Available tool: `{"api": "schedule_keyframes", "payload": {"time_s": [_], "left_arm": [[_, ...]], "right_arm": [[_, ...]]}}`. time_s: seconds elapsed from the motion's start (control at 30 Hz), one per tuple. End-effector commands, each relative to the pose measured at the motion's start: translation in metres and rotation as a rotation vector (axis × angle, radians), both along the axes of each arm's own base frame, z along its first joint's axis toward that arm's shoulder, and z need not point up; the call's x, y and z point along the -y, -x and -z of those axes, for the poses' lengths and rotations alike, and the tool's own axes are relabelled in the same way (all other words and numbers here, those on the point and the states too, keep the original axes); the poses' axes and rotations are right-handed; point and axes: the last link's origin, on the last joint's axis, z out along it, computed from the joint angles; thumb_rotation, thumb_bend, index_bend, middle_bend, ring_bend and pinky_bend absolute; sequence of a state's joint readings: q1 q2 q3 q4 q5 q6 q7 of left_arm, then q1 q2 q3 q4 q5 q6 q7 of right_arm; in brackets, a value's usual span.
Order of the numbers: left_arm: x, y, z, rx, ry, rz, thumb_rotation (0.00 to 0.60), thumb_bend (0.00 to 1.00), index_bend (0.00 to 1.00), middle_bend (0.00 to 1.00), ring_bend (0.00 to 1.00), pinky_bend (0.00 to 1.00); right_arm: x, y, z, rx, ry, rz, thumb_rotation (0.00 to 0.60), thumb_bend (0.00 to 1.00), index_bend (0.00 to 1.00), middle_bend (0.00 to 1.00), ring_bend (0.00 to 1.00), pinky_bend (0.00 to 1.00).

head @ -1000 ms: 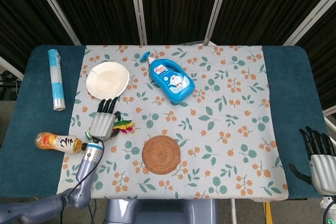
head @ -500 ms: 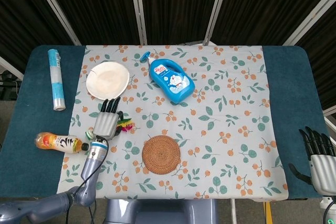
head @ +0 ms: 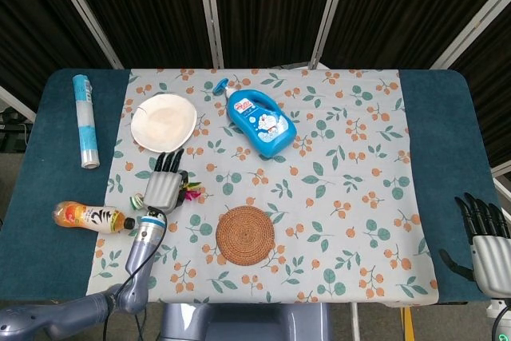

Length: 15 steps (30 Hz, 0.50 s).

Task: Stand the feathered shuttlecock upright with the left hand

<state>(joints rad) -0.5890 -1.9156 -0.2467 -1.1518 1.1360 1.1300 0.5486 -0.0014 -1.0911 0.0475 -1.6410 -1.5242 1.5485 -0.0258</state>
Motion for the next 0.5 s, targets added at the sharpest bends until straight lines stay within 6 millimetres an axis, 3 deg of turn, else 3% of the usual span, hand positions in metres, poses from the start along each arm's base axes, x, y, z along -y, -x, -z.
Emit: {"api": "schedule_keyframes", "payload": {"time_s": [0.03,0.5], "left_arm": [[0.0,-0.001,-0.001,0.011,-0.001,0.002,0.6,0.49,0.55,0.0,0.0,0.0],[0.001,-0.02,-0.017,0.085,-0.024,0.06,0.6,0.5,0.58,0.0,0.0,0.0]], "right_arm": [[0.0,0.0,0.0,0.0,0.0,-0.001,0.6,0.14,0.05,0.0,0.0,0.0],[0.0,0.0,0.0,-0.002,0.002,0.001,0.6,0.14,0.05,0.0,0.0,0.0]]}}
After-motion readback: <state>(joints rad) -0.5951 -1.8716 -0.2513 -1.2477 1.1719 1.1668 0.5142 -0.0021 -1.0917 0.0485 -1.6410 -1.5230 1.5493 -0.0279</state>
